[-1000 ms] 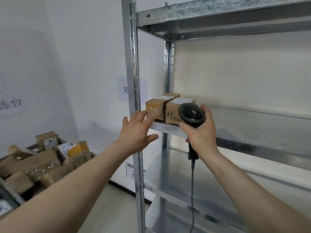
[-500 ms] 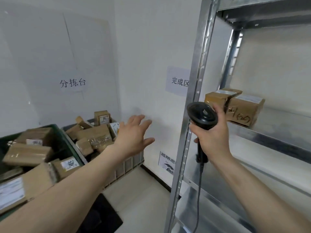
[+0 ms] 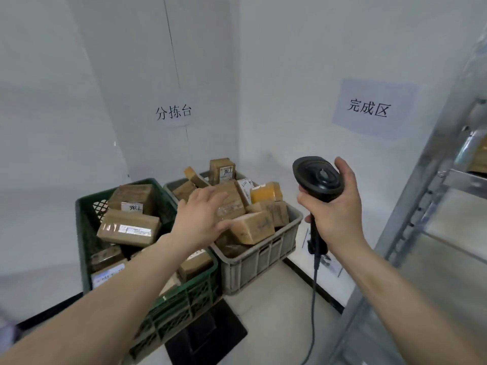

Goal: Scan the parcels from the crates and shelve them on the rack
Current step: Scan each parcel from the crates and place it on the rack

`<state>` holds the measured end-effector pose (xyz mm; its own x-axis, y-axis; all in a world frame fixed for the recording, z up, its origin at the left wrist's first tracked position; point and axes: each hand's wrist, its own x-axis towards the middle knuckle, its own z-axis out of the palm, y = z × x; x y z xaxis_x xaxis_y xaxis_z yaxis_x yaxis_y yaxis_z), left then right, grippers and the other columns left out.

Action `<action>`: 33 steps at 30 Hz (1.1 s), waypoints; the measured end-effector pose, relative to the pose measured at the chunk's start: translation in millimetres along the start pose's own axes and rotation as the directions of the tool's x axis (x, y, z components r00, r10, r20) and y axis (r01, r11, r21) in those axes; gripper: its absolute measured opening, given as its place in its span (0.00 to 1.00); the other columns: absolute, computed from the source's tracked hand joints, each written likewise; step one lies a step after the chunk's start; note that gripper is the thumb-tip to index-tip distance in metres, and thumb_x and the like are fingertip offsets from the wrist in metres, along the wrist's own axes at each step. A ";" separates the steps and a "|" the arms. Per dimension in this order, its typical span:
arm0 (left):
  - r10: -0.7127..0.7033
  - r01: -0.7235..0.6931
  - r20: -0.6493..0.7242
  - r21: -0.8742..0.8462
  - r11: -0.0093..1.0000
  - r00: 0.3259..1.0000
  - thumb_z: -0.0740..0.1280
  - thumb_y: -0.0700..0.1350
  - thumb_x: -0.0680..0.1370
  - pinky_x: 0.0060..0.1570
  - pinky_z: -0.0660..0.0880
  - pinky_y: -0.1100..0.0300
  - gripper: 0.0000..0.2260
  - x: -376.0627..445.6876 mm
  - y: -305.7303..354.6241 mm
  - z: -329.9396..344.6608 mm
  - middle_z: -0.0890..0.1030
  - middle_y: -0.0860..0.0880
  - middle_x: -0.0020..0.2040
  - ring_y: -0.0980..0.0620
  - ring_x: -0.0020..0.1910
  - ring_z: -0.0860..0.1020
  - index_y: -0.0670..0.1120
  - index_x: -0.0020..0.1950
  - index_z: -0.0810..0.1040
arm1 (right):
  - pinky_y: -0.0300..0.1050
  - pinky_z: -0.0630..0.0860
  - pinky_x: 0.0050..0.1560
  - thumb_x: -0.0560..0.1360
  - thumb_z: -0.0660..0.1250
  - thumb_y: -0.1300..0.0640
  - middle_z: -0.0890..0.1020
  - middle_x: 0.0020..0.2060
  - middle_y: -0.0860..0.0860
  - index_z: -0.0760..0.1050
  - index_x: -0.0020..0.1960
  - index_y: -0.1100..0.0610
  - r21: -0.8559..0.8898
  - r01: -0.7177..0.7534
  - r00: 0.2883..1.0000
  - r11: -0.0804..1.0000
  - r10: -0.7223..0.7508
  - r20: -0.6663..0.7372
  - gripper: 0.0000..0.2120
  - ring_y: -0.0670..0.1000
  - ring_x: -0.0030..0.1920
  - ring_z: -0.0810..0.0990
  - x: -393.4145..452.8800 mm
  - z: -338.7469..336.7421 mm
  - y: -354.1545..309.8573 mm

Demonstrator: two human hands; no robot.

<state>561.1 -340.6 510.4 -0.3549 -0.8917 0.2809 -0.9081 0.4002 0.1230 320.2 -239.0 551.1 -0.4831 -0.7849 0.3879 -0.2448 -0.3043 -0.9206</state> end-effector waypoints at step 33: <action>-0.752 0.788 0.239 -0.139 0.600 0.615 0.71 0.62 0.73 0.52 0.77 0.46 0.31 -88.6 -88.1 125.4 0.60 0.43 0.71 0.36 0.59 0.75 0.48 0.67 0.63 | 0.68 0.79 0.60 0.69 0.80 0.64 0.76 0.57 0.30 0.61 0.77 0.43 -0.012 -0.099 0.913 0.995 0.096 0.397 0.45 0.55 0.62 0.81 -29.7 119.2 88.3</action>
<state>644.7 -323.4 355.3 0.4113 -0.8996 -0.1470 -0.7935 -0.4327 0.4279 413.1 -306.9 452.9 -0.1302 -0.9600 0.2480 -0.2056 -0.2186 -0.9539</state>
